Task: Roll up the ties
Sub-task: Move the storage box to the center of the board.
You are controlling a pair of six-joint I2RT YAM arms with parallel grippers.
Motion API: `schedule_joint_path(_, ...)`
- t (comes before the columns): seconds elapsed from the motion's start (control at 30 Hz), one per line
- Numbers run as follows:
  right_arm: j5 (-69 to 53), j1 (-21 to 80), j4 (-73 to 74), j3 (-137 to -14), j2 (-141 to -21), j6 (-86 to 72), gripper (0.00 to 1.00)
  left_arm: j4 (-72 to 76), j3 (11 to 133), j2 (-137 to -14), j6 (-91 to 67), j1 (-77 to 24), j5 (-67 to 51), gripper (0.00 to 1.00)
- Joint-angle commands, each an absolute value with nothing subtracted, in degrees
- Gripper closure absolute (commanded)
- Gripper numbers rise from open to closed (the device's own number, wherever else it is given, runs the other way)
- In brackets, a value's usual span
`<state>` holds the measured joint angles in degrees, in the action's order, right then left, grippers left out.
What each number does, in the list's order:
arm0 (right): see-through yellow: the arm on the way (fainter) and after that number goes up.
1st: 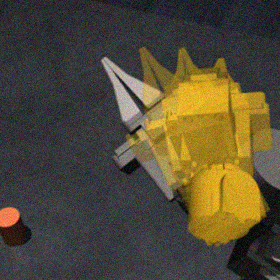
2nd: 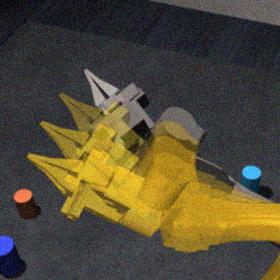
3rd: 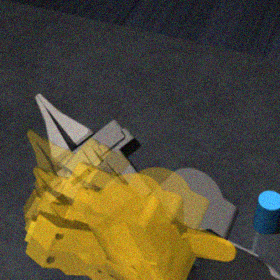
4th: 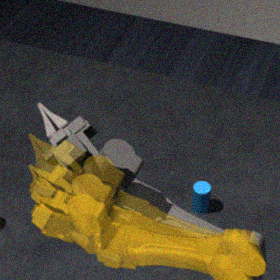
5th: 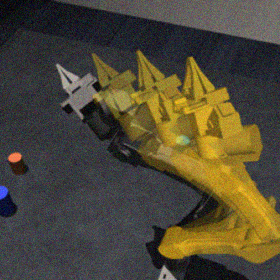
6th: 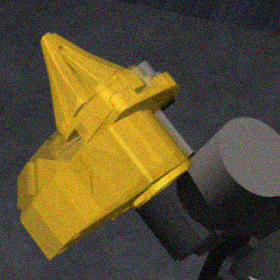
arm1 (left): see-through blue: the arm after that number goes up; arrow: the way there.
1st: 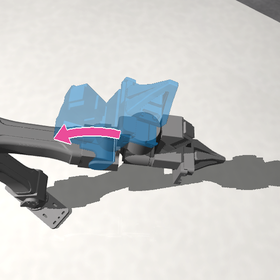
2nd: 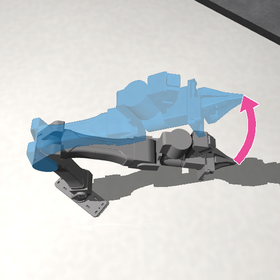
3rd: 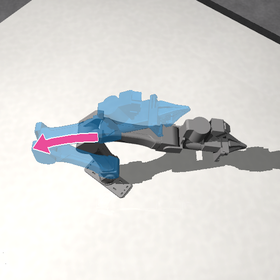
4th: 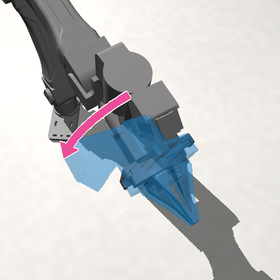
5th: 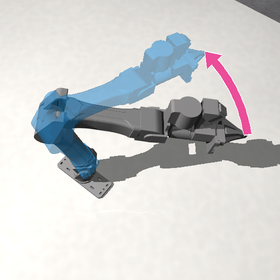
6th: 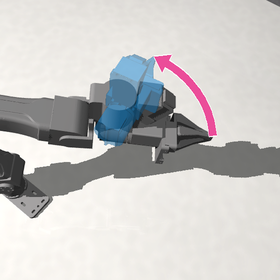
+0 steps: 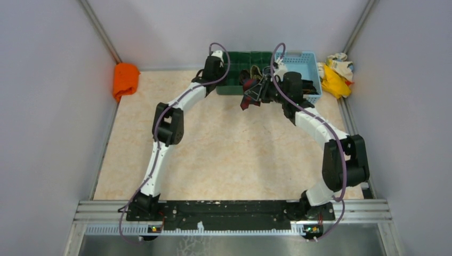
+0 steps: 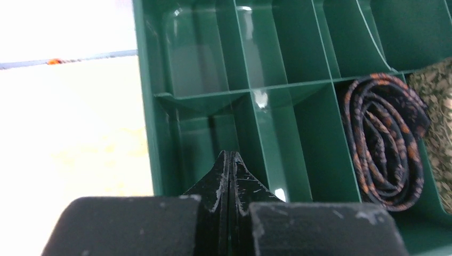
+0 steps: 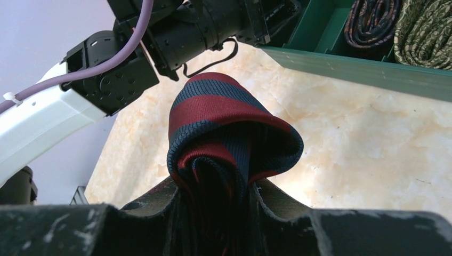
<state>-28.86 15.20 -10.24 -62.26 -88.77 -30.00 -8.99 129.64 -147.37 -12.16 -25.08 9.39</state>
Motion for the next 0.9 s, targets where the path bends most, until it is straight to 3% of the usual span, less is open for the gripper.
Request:
schedule_joint_path(0.0,-28.0,14.8,-11.3,-66.6,-90.0,-29.1,1.00,-12.9,120.5,-143.8,-13.3,-25.5,6.3,1.00)
schedule_joint_path(0.3,-28.7,15.0,-8.1,-75.2,-98.9,-27.7,1.00,-13.6,103.7,-134.3,-16.0,-29.9,-5.3,1.00)
schedule_joint_path(0.6,-25.3,19.6,-0.8,-81.1,-106.6,-22.1,1.00,-13.6,91.6,-125.5,-19.1,-32.3,-8.2,1.00)
schedule_joint_path(0.87,-19.6,22.3,6.5,-87.1,-111.6,-20.8,1.00,-15.0,86.1,-117.8,-20.5,-32.3,4.0,1.00)
